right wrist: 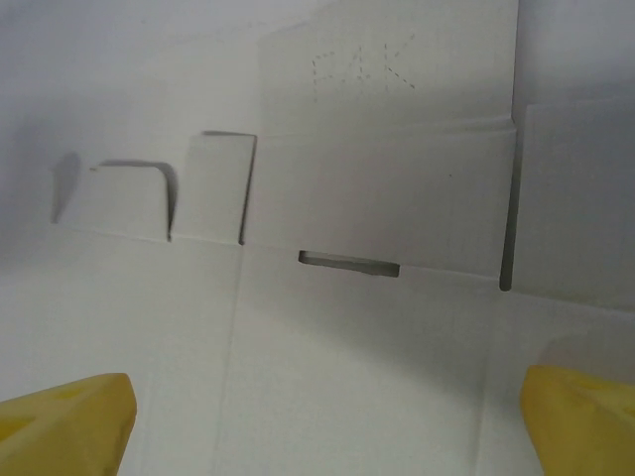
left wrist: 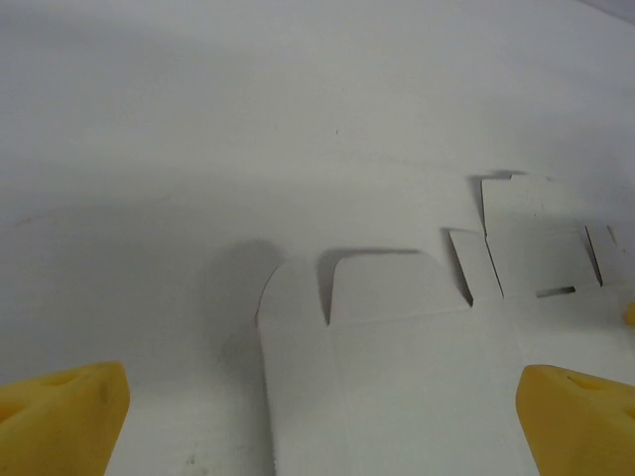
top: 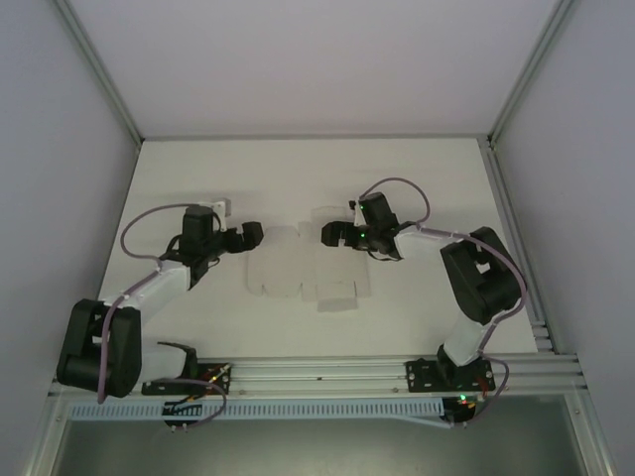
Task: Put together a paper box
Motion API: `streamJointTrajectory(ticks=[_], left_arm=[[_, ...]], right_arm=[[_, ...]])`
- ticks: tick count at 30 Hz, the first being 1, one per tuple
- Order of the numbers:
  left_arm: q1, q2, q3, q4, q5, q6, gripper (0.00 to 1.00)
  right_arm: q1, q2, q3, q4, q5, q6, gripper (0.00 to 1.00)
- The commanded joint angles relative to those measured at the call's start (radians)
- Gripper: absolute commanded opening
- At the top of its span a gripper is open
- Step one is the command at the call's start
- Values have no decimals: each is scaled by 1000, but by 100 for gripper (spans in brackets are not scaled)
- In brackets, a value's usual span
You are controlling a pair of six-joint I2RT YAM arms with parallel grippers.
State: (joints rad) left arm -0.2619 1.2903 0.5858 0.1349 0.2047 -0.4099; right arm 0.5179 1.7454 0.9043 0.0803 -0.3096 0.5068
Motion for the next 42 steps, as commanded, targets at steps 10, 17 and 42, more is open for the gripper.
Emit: streamJointTrajectory(ticks=[10,17,42], left_arm=[[-11,159,-71,134,345,-106,100],[-32,253,-94,303,487,-192,79],[-59,30,112,202,432,-49,0]], right_arm=[[-9,24,-88,52,47,72,100],[-11,20,-120,85,47,85,100],[-178,-399,-115,-4,5,-28,100]])
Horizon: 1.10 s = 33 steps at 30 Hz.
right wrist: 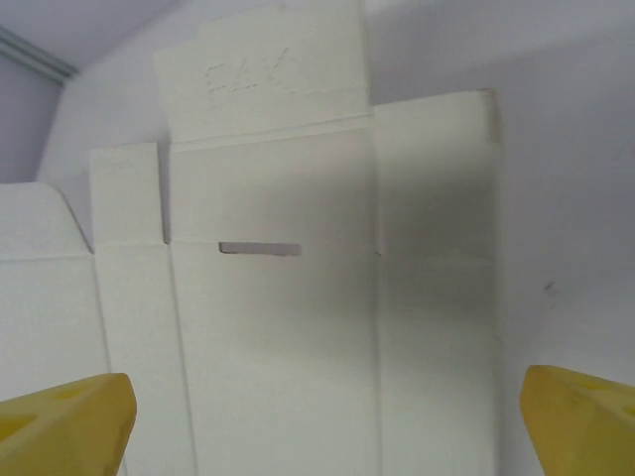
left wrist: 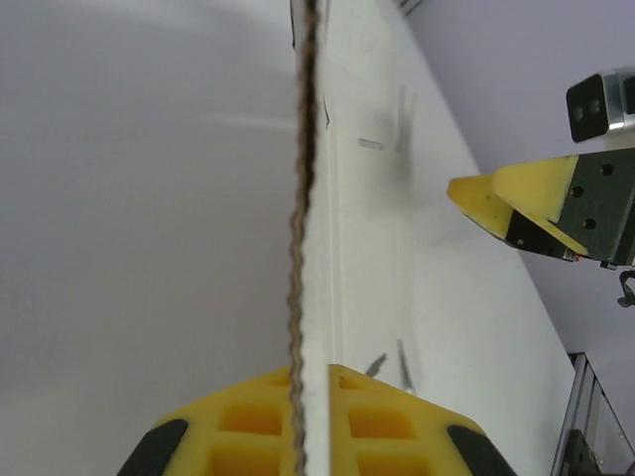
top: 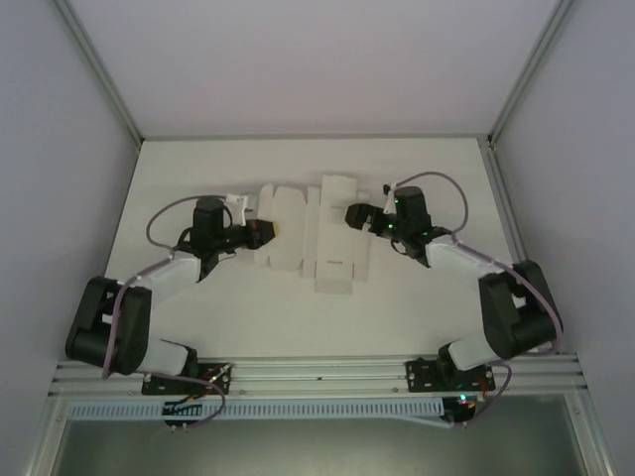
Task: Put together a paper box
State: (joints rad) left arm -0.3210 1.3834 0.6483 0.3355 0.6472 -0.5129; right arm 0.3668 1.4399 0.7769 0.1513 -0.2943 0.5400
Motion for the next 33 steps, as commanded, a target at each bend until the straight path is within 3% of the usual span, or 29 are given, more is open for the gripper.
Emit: streamJointTrajectory(ticks=[1,7,11,18,29,30,33], left_arm=[[0,-81,61,1,-7,59,0],[0,-190,88,95,44,61,0],[0,-261,27,276,75,5,0],[-1,-333,-6,356,98,-109,0],[-1,-366,-26,495,157,-202,0],[-1,-366,-26,492,155,-199,0],[-1,-365,-35,485,150,-199,0]], right_arm=[[-36,-134,15,-103,5,-72,100],[-106,-302,10,-201,-19,-145,100],[-182,-362,-26,-109,-223,-152,100],[-217,-382,-61,76,-495,-96,93],[-218,-359,-50,168,-537,-104,86],[-218,-355,-46,180,-538,-101,82],[-218,-341,-53,293,-554,-32,54]])
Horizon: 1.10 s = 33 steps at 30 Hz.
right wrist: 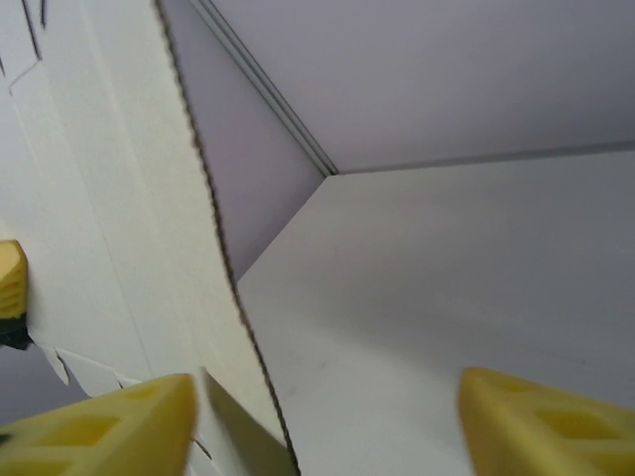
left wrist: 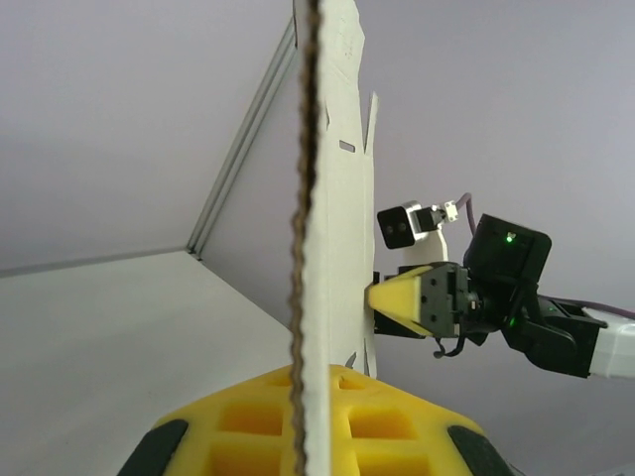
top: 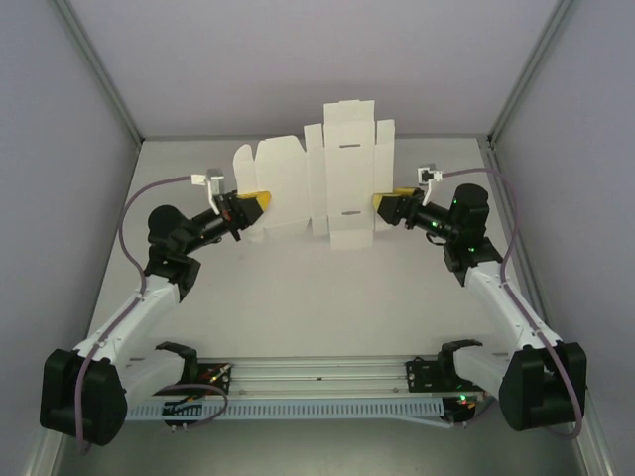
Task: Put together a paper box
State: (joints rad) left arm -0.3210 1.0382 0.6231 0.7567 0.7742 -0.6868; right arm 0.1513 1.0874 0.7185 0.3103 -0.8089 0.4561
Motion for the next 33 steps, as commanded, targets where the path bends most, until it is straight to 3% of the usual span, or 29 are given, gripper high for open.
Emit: streamJointTrajectory(ticks=[1,6,13,14,16,17,19,22,25,27,30,33], left_arm=[[-1,-20,-12,64,24,-25,0],[-1,-20,-20,61,12,-25,0],[-1,-18,-9,-16,-27,8,3],[-1,-20,1,-59,-45,23,25],[-1,-31,33,-213,-113,84,87],[-1,-39,50,-300,-162,114,100],[-1,-54,92,-516,-317,181,100],[-2,-58,127,-768,-614,224,100],[-1,-20,156,-958,-868,202,100],[-1,4,164,-1009,-906,207,100],[-2,25,161,-1010,-862,218,100],[-1,32,153,-969,-809,225,100]], right_arm=[[-3,18,1,180,-62,77,46],[-2,39,-3,282,-131,125,3],[-2,19,-22,309,-143,97,0],[-1,11,-19,278,-139,60,0],[5,-10,2,127,-104,-63,0],[10,-18,24,18,-75,-134,0],[38,-20,71,-213,-17,-289,0],[100,5,92,-425,53,-452,0],[151,50,46,-441,119,-462,0],[169,78,21,-428,171,-461,0],[197,132,5,-423,273,-532,0],[256,179,15,-409,462,-652,0]])
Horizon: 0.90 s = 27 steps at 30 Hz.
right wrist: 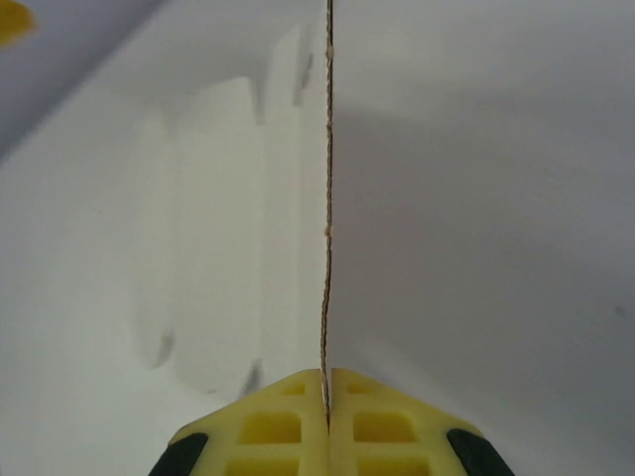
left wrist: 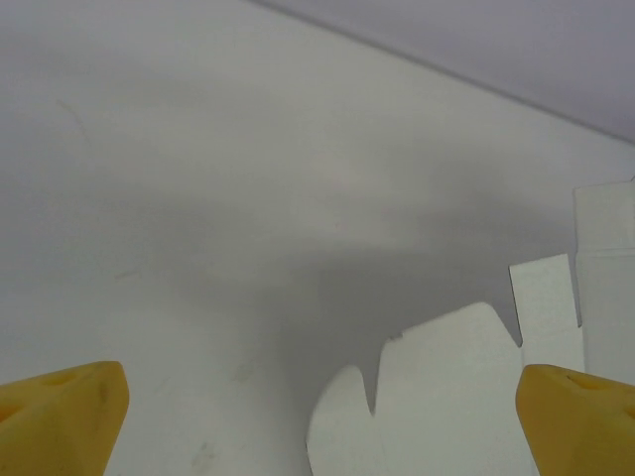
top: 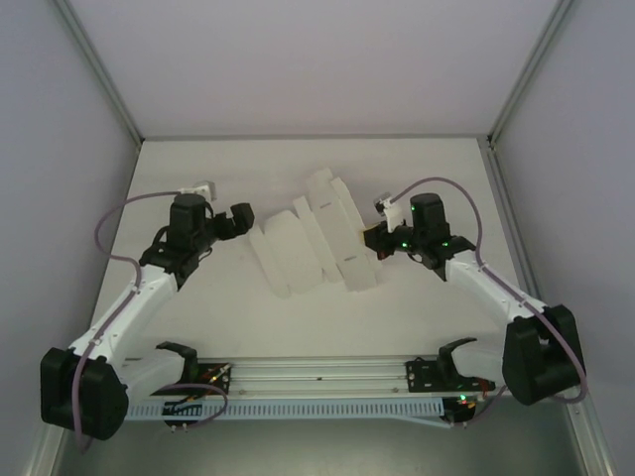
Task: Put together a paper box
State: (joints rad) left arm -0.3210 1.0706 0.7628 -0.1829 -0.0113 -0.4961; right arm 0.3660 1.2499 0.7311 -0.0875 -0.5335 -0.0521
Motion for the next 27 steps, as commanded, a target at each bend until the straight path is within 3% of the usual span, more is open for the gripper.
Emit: streamJointTrajectory(ticks=[1,8,12,21,27], left_arm=[[-1,2,10,-11,-4,37,100],[-1,36,9,39,62,37,100],[0,56,4,46,71,28,100],[-1,105,21,72,112,19,100],[-1,122,21,103,133,7,100]], right_arm=[[72,32,13,-9,279,-195,0],[306,181,83,97,913,-553,0],[394,261,77,238,1100,-735,0],[467,279,-13,648,1166,-1010,0],[497,244,-18,617,1108,-1077,0]])
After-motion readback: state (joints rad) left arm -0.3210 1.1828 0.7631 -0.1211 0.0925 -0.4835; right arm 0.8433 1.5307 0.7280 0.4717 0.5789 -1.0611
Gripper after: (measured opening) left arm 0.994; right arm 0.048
